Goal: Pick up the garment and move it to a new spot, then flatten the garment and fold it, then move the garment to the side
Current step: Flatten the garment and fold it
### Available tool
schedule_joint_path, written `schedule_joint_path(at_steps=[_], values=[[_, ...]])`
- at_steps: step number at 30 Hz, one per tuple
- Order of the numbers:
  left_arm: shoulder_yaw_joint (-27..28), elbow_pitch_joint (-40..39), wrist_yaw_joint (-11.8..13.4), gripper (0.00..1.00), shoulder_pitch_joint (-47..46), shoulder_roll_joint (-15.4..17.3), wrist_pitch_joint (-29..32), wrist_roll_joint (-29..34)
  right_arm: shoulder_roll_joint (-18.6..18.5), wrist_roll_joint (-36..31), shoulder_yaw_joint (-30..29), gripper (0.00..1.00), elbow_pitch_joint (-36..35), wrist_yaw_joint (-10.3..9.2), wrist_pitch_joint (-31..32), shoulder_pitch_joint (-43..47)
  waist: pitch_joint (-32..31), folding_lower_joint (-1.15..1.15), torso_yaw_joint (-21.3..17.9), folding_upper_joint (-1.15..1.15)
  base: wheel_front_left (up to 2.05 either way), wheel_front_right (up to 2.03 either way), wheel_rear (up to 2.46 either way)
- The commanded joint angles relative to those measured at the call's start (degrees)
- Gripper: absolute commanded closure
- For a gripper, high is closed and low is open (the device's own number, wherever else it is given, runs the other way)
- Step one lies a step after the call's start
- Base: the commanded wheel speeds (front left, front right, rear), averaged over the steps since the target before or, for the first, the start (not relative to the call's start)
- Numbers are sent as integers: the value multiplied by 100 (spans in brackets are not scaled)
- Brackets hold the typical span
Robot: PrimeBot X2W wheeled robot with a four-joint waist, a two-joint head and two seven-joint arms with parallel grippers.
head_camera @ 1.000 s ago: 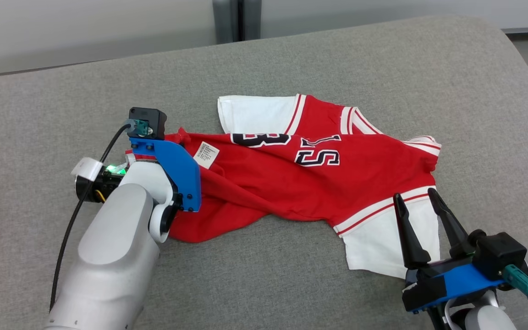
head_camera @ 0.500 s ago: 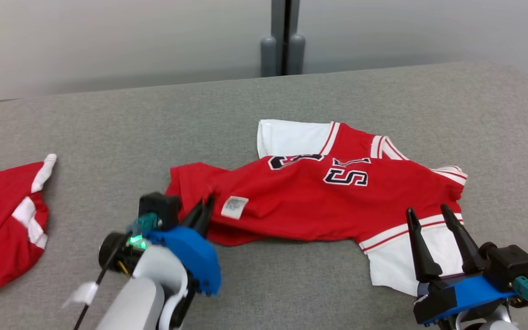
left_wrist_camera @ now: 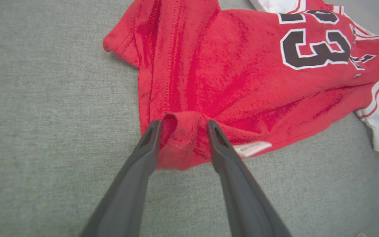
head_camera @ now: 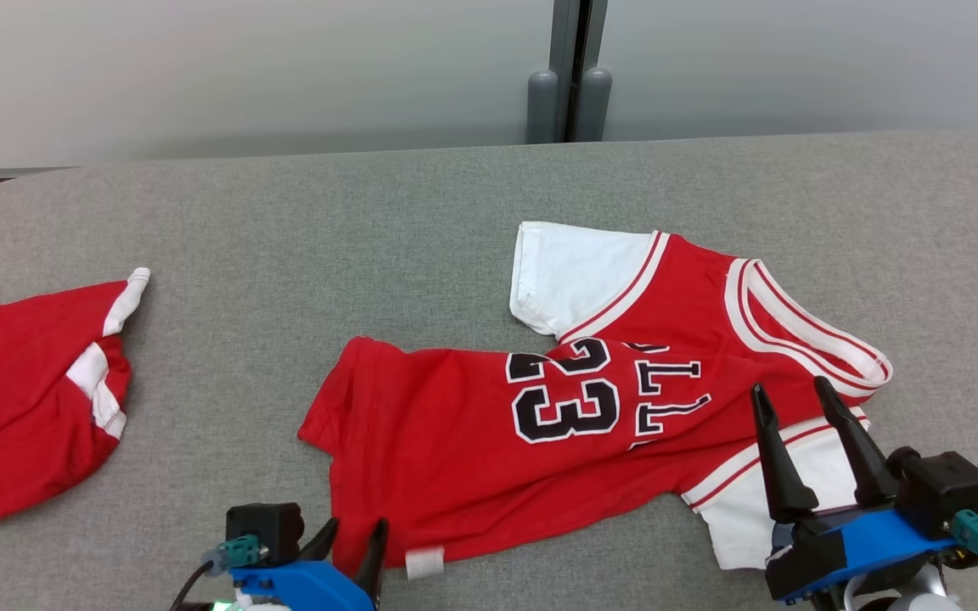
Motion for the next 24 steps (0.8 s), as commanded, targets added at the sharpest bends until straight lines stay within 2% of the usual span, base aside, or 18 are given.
schedule_joint_path(at_steps=[1, 7, 11, 14, 17, 24], values=[[70, -81, 57, 0, 80, 20, 41, -42, -5, 38, 7, 0, -18, 1, 13, -7, -5, 1, -6, 1, 0, 0, 0], [279, -619, 287, 0, 83, 269, 402, -78, -5, 80, 18, 0, 28, 1, -27, -4, -22, 1, -73, 1, 0, 0, 0], [342, -651, 257, 0, -297, 395, 451, 31, -5, 118, 68, 0, 52, 1, -57, -69, 18, 1, -172, 1, 0, 0, 0], [295, -259, 281, 0, -677, 485, 483, 254, -5, 133, 91, 0, 68, 1, -80, -99, 61, 1, -255, 1, 0, 0, 0], [224, 239, 225, 0, -1079, 381, 461, 290, -5, 145, 145, 0, 80, 1, -86, -158, 125, 1, -378, 1, 0, 0, 0], [173, 1184, 154, 0, -1727, 428, 463, 449, -4, 190, 219, 0, 98, 1, -125, -231, 305, 1, -640, 1, 0, 0, 0]])
